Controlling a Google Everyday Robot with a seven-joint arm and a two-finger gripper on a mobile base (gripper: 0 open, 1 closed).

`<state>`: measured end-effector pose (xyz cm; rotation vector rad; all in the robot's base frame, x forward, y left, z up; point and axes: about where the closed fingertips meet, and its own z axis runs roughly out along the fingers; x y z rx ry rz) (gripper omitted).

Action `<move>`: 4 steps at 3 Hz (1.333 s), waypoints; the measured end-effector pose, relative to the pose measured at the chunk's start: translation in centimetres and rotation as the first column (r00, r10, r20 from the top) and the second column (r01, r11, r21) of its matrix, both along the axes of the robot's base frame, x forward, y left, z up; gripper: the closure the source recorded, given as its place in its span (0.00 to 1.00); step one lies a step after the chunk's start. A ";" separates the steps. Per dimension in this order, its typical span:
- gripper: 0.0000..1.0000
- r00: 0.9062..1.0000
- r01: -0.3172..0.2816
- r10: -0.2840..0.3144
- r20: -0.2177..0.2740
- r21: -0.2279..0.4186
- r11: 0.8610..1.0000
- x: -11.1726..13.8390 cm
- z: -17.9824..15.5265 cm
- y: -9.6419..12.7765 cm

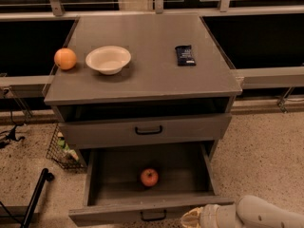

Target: Close middle drawer

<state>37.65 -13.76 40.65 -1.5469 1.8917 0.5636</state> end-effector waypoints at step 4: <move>1.00 0.998 -0.016 0.016 0.060 0.010 1.000 7.9 -4.8 1.8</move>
Offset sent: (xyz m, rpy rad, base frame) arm 0.0627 0.0211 -0.0388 0.0219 -0.0618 0.0390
